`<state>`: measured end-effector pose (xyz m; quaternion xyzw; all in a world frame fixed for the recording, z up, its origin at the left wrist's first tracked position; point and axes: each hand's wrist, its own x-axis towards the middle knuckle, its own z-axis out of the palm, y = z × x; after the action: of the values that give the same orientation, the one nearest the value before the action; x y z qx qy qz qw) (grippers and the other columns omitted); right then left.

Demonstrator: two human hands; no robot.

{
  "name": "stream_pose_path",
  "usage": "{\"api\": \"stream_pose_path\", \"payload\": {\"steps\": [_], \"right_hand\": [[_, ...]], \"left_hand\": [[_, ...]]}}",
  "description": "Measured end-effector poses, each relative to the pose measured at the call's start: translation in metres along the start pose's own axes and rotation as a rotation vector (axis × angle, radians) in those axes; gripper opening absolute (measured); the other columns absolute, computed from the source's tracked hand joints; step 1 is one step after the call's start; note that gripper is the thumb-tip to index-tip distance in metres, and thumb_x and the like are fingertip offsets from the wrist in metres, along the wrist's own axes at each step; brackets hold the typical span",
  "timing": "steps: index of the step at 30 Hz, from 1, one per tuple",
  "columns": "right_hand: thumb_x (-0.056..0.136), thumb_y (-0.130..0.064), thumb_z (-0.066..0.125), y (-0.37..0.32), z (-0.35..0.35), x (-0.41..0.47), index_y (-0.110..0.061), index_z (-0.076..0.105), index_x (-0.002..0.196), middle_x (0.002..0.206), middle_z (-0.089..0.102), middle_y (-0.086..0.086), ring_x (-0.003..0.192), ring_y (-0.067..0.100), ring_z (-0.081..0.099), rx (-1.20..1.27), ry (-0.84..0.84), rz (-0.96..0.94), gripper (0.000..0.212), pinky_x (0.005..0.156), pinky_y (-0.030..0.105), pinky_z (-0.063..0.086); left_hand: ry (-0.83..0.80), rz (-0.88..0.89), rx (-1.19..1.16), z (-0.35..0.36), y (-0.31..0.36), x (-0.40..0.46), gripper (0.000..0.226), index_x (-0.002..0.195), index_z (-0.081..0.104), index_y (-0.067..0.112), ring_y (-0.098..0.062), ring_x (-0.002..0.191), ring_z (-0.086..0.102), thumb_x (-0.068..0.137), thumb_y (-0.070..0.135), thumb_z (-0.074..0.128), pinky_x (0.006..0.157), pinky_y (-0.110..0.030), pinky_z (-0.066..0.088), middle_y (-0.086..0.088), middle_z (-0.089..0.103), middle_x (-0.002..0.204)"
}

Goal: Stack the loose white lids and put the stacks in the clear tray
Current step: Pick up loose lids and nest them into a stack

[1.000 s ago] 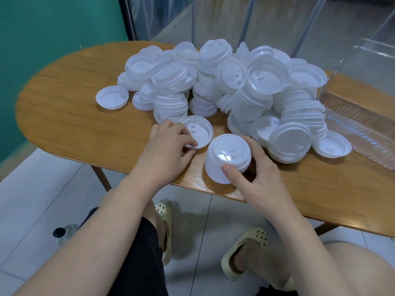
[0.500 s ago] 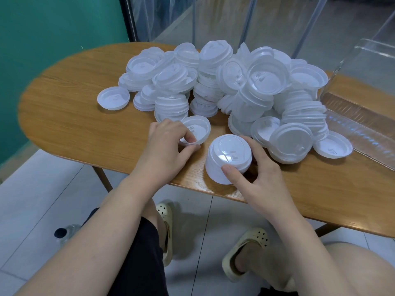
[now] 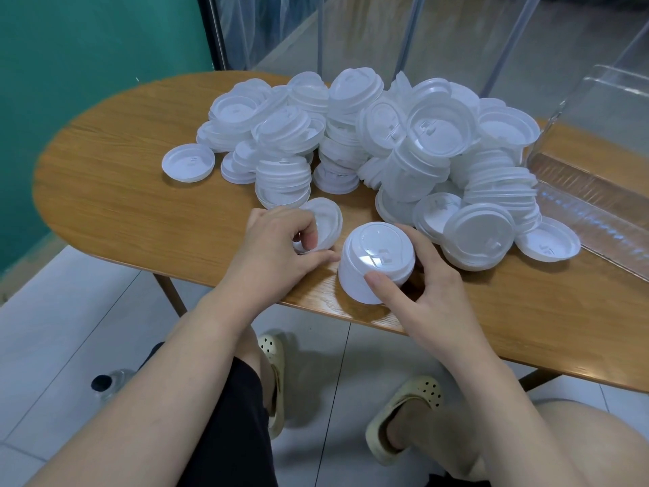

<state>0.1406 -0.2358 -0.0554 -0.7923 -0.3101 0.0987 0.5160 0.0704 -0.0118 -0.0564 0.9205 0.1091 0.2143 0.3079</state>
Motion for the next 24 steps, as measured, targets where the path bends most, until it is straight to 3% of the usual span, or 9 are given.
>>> {"api": "stream_pose_path", "payload": {"steps": [4,6,8,12,16,19,24], "right_hand": [[0.083,-0.048,0.077,0.0000,0.0002,-0.0003,-0.039,0.054,0.138,0.121,0.064,-0.031,0.119,-0.001,0.060,0.004,0.005,0.003,0.060,0.097,0.026,0.050],[0.082,-0.049,0.076,0.0000,0.0003,-0.0006,-0.039,0.054,0.138,0.121,0.065,-0.030,0.119,0.001,0.061,0.008,0.014,0.009,0.061,0.098,0.029,0.051],[0.082,-0.050,0.076,-0.0001,0.0006,-0.0005,-0.039,0.054,0.138,0.121,0.065,-0.030,0.119,0.001,0.061,0.011,0.016,0.013,0.062,0.099,0.031,0.052],[0.087,-0.044,0.080,-0.0007,0.0007,-0.0001,-0.039,0.054,0.140,0.121,0.064,-0.031,0.120,-0.001,0.060,0.008,0.014,0.023,0.060,0.101,0.032,0.051],[0.083,-0.052,0.076,0.0002,0.0001,0.0006,-0.039,0.052,0.142,0.124,0.062,-0.033,0.122,-0.004,0.057,-0.016,0.010,0.026,0.065,0.101,0.027,0.049],[0.081,-0.057,0.072,0.0007,-0.0004,0.0002,-0.040,0.050,0.143,0.126,0.061,-0.031,0.124,-0.003,0.056,-0.024,0.010,0.023,0.068,0.102,0.027,0.048],[0.086,-0.050,0.077,-0.0010,-0.0006,0.0003,-0.040,0.052,0.141,0.123,0.060,-0.035,0.122,-0.006,0.055,-0.011,0.002,0.028,0.061,0.095,0.020,0.046]], "left_hand": [[-0.046,-0.010,-0.057,-0.0001,0.0022,0.0013,0.048,0.065,0.037,0.028,-0.006,0.065,0.043,0.086,0.043,0.077,0.076,-0.031,0.032,0.011,0.041,0.062],[-0.063,-0.007,-0.037,-0.0006,0.0032,0.0023,0.048,0.066,0.033,0.029,-0.008,0.066,0.042,0.092,0.044,0.071,0.080,-0.035,0.034,0.011,0.039,0.064],[-0.066,-0.006,-0.027,-0.0007,0.0034,0.0024,0.047,0.068,0.033,0.025,-0.010,0.067,0.041,0.098,0.042,0.065,0.080,-0.035,0.035,0.009,0.037,0.065],[-0.076,-0.014,-0.097,-0.0006,0.0027,0.0004,0.038,0.075,0.042,0.016,-0.010,0.062,0.039,0.107,0.034,0.052,0.065,-0.028,0.028,0.008,0.040,0.067],[-0.138,0.018,-0.080,0.0004,-0.0007,-0.0016,0.021,0.093,0.058,0.019,-0.015,0.082,0.056,0.107,0.030,0.049,0.078,-0.032,0.037,0.005,0.059,0.083],[-0.114,0.040,-0.055,-0.0002,0.0025,-0.0018,0.016,0.092,0.062,0.023,-0.009,0.083,0.057,0.105,0.028,0.056,0.080,-0.031,0.037,0.009,0.061,0.084],[-0.034,-0.004,-0.069,-0.0031,0.0039,-0.0001,0.016,0.093,0.069,0.017,-0.012,0.087,0.060,0.096,0.032,0.070,0.092,-0.030,0.041,0.006,0.069,0.088]]}}
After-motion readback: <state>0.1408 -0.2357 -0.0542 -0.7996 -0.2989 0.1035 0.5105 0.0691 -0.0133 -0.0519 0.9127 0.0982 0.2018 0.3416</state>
